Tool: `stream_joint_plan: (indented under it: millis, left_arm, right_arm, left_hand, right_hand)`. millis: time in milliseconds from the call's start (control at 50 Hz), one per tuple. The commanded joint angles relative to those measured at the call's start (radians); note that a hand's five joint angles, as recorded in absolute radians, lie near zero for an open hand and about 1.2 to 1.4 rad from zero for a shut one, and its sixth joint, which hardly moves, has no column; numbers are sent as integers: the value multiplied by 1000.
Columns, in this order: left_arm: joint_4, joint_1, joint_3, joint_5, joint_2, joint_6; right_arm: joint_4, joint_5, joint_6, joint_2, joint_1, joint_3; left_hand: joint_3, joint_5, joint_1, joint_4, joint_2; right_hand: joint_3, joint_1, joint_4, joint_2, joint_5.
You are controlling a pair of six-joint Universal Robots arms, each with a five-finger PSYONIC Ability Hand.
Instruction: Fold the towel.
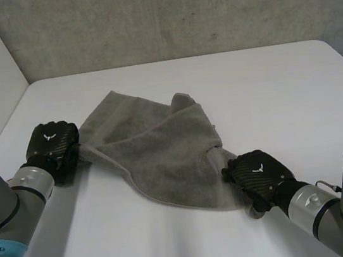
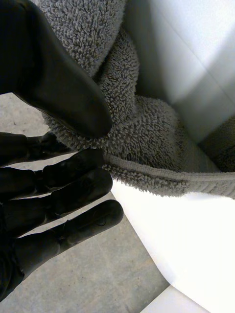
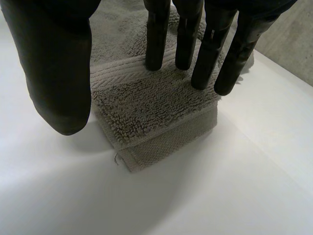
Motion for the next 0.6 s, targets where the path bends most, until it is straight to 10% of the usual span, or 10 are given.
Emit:
stream_joint_plan:
  millis: [20,420,520,600]
  left_arm:
    - [1,0,-2,0,-1,0]
    - [1,-6,-2,0,-1,-1]
    - [1,-8,-5,0,-1,-1]
    - [1,-8,-5,0,0,-1]
  right_arm:
    - [-66,8,-1,28,0,-3]
    - [-161,14,-45,128,10,-23]
    - [-169,14,-33,118,10,-26]
    - [-178,14,-24,109,10,-25]
  left_hand:
    - [49,68,100,32,34]
    - [49,68,100,32,34]
    - [49,68,100,32,34]
    - [46,66,97,30,32]
  right_hand:
    - [80,74,81,86,69]
    - [144,139,146,151,134]
    - [852,846,854,859,842]
    - [889,883,891,896,879]
